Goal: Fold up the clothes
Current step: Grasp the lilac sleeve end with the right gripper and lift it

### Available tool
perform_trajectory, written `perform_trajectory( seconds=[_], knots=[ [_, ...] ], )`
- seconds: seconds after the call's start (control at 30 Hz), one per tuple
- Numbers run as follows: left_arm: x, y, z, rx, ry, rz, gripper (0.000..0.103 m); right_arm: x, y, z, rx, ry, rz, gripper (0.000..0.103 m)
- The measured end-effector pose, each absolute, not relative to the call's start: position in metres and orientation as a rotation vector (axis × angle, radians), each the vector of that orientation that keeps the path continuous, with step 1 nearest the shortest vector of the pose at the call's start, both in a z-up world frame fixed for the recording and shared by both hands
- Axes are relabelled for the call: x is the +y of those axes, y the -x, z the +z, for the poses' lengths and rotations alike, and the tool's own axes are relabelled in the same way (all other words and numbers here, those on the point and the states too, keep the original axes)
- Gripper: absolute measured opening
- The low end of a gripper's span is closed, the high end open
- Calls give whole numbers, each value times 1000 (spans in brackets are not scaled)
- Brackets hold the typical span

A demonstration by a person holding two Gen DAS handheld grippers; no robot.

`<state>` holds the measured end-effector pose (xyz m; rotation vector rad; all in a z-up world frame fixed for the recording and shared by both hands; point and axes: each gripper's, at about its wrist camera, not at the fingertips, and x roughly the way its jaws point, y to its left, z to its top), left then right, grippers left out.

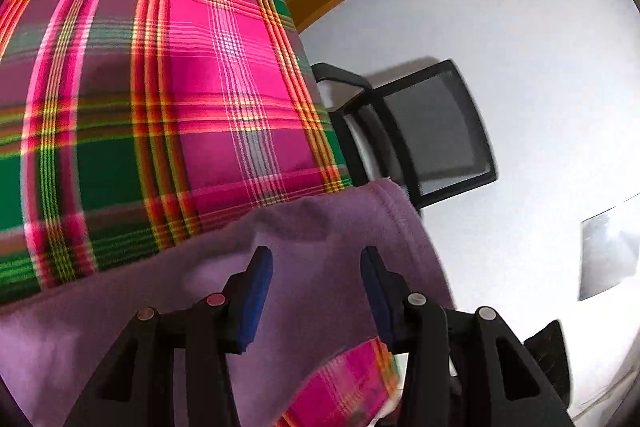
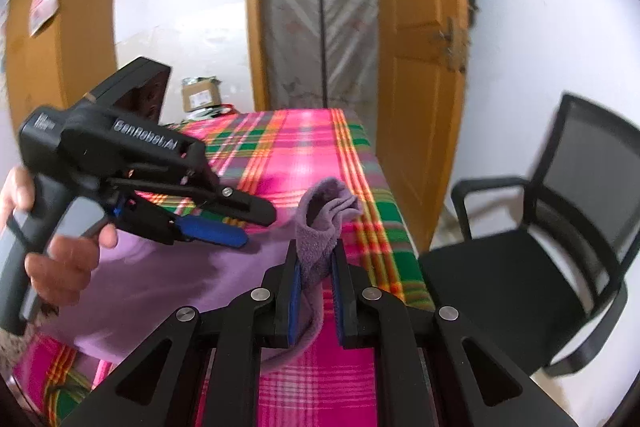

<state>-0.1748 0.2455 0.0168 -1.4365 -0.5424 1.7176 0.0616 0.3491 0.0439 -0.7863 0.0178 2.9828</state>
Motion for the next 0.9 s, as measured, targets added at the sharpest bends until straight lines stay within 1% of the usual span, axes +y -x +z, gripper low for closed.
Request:
perform_trajectory(
  seconds=[0.33, 0.6, 0.9],
  knots=[
    [203, 173, 27, -719, 1384, 1694, 46, 299, -56, 44, -159, 786, 3060, 14],
    [169, 164, 30, -790, 1332, 1690, 47, 266, -51, 42, -243, 829, 3096, 14],
    [134, 153, 21, -841, 1353, 1685, 47, 226, -55, 38, -363, 857, 3146, 14]
  ],
)
